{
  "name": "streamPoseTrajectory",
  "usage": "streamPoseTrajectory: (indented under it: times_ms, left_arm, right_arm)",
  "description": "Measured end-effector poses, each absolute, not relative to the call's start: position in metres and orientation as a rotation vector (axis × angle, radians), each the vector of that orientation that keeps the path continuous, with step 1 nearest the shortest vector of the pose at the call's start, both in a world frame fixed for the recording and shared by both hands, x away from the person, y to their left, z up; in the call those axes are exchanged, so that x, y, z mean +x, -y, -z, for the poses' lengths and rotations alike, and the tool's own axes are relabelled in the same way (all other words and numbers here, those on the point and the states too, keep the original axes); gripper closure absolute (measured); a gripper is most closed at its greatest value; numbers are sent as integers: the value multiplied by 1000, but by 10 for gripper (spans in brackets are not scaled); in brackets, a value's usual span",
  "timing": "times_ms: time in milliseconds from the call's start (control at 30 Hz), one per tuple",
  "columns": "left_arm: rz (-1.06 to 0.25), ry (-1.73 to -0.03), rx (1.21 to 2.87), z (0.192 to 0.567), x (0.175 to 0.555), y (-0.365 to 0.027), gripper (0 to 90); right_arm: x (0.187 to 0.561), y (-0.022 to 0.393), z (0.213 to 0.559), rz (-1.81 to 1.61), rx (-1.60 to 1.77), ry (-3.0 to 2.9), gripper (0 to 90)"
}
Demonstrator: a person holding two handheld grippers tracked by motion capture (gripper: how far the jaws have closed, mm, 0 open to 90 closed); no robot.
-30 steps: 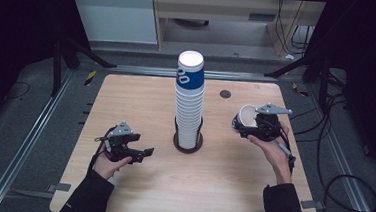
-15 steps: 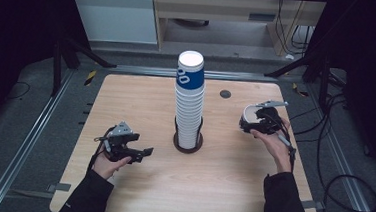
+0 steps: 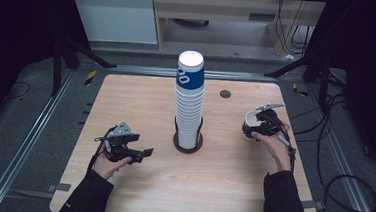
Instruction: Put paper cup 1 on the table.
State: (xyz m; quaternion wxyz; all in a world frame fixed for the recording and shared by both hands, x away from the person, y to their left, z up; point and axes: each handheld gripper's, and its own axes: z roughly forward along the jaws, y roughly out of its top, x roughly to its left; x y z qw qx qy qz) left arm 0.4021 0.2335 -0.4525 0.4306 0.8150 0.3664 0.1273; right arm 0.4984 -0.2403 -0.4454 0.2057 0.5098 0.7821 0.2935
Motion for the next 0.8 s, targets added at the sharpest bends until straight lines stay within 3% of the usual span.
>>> streamPoseTrajectory:
  times_ms: [433, 567, 800]
  left_arm:
    - [-312, -910, 2038, 453, 402, -233, 165]
    - [-313, -906, 2039, 453, 402, -233, 165]
    - [-311, -907, 2039, 453, 401, -232, 164]
  right_arm:
    - [502, 238, 455, -740, 1431, -2222, 172]
    - [501, 238, 454, -761, 1430, -2217, 108]
    - [496, 240, 444, -815, 1411, -2179, 69]
